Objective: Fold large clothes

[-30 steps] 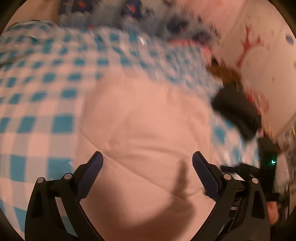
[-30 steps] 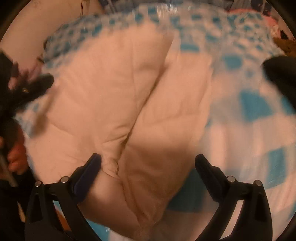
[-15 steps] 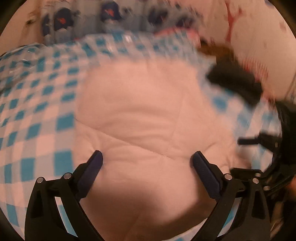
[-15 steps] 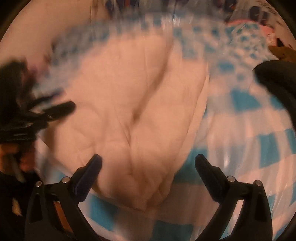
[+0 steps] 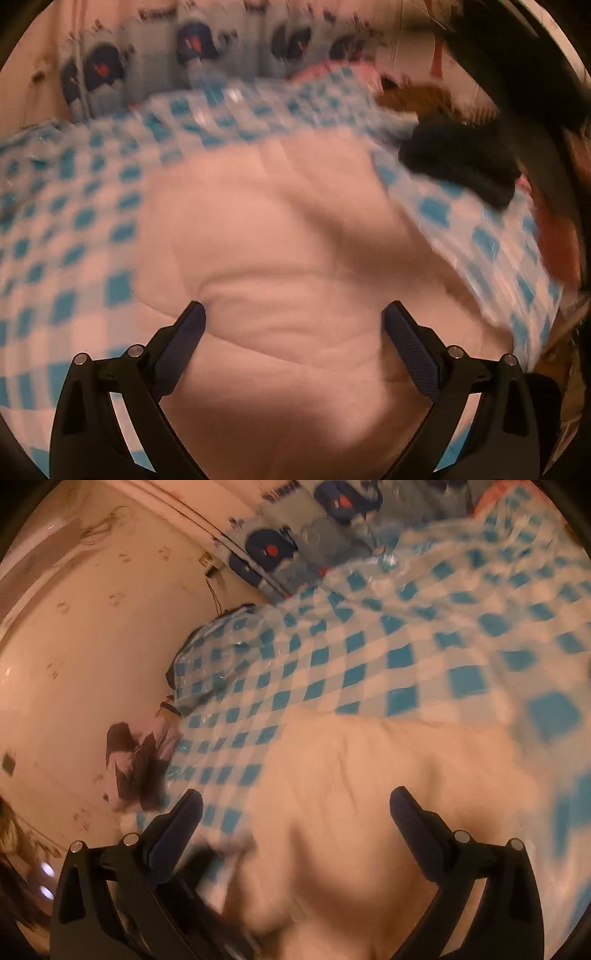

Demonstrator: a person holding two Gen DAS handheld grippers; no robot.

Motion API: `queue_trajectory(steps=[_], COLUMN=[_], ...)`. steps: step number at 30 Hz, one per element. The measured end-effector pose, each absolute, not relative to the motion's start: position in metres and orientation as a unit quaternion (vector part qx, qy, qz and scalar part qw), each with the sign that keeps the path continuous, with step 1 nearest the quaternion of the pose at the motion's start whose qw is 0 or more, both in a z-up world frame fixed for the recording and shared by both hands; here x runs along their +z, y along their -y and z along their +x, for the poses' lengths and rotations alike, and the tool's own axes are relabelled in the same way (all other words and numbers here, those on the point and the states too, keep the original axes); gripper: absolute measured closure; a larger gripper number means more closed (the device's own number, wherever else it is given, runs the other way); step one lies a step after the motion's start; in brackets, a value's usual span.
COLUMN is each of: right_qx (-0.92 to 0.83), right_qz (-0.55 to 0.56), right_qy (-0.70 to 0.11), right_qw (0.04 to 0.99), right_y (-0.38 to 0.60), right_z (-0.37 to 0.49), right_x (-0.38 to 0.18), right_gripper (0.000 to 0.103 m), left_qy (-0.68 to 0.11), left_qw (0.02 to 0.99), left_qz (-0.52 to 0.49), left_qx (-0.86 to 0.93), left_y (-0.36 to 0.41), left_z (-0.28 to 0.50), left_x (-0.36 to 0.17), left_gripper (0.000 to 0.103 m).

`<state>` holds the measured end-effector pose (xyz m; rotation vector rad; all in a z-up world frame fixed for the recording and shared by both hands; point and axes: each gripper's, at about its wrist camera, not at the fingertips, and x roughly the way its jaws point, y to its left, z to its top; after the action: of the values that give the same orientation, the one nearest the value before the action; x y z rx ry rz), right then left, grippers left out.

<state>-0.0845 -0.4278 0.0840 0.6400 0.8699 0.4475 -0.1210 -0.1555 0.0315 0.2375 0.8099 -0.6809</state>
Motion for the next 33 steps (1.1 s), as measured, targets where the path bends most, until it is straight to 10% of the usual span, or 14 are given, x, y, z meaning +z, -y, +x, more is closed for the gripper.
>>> queue_trajectory(steps=[6, 16, 25, 33], right_qx=[0.133, 0.151, 0.126, 0.136], right_qz=[0.251, 0.247, 0.211, 0.251], right_qy=[-0.506, -0.480, -0.433, -0.396], right_qw=[0.815, 0.828, 0.867, 0.873], right_y=[0.415, 0.427, 0.412, 0.438], right_z=[-0.031, -0.052, -0.063, -0.088], right_x=[-0.038, -0.024, -0.037, 0.003], right_gripper=[0.006, 0.007, 0.007, 0.007], left_qy=[-0.406, -0.378, -0.551, -0.448], left_qw=[0.843, 0.882, 0.796, 0.851], left_qz=[0.108, -0.055, -0.072, -0.072], left_qx=[-0.337, -0.276, -0.239, -0.265], left_y=[0.167, 0.098, 0.143, 0.112], left_z=[-0.117, -0.039, 0.055, -0.006], left_x=[0.016, 0.084, -0.028, 0.056], left_gripper=[0.009, 0.009, 0.009, 0.010])
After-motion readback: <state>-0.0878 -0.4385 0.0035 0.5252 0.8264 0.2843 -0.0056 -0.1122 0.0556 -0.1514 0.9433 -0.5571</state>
